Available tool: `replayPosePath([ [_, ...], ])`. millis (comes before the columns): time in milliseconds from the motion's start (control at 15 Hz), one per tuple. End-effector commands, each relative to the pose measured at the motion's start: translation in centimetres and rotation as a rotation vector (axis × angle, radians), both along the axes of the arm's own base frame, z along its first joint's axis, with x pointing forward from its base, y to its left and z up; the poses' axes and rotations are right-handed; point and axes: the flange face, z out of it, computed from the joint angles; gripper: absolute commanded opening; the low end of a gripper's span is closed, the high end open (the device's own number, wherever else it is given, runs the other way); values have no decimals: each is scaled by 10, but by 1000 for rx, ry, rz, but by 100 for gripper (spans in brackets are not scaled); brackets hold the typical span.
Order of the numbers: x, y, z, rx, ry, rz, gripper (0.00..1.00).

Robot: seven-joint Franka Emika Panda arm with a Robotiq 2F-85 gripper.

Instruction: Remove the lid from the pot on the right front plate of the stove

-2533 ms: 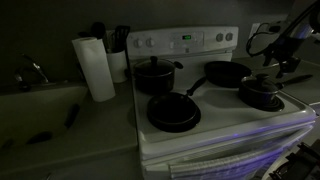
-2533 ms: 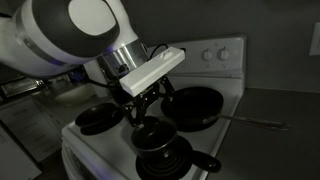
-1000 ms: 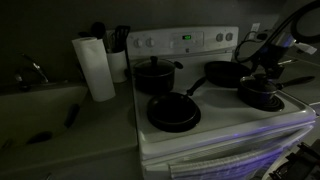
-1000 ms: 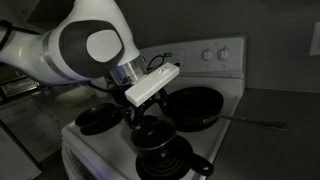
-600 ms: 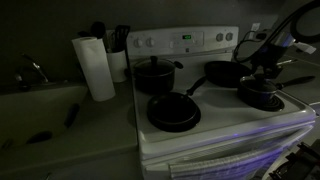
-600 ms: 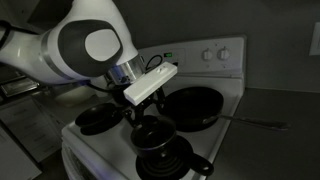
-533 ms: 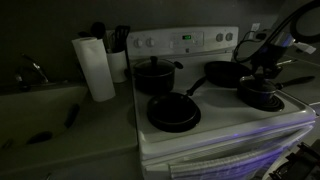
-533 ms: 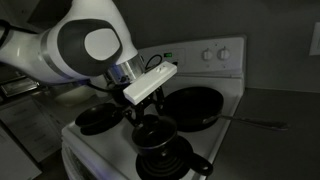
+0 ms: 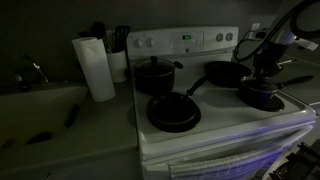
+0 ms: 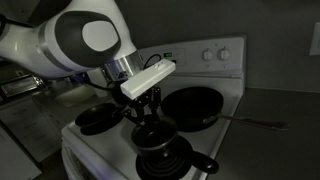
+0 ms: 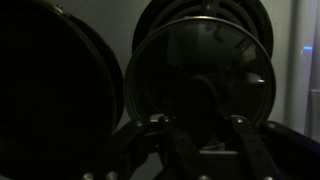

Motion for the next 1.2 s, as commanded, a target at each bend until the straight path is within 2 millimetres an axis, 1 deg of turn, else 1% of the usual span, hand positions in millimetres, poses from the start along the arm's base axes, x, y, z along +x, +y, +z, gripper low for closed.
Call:
replayPosePath([
  [0,2,-1,12,-34,40,13,15],
  [333,13,4,21,-74,20,51,15],
  [667,23,16,37,-111,10,94,15],
  [800,27,25,46,-114,-5,111,15],
  [1133,40,60,71,-127,-66,169,15],
])
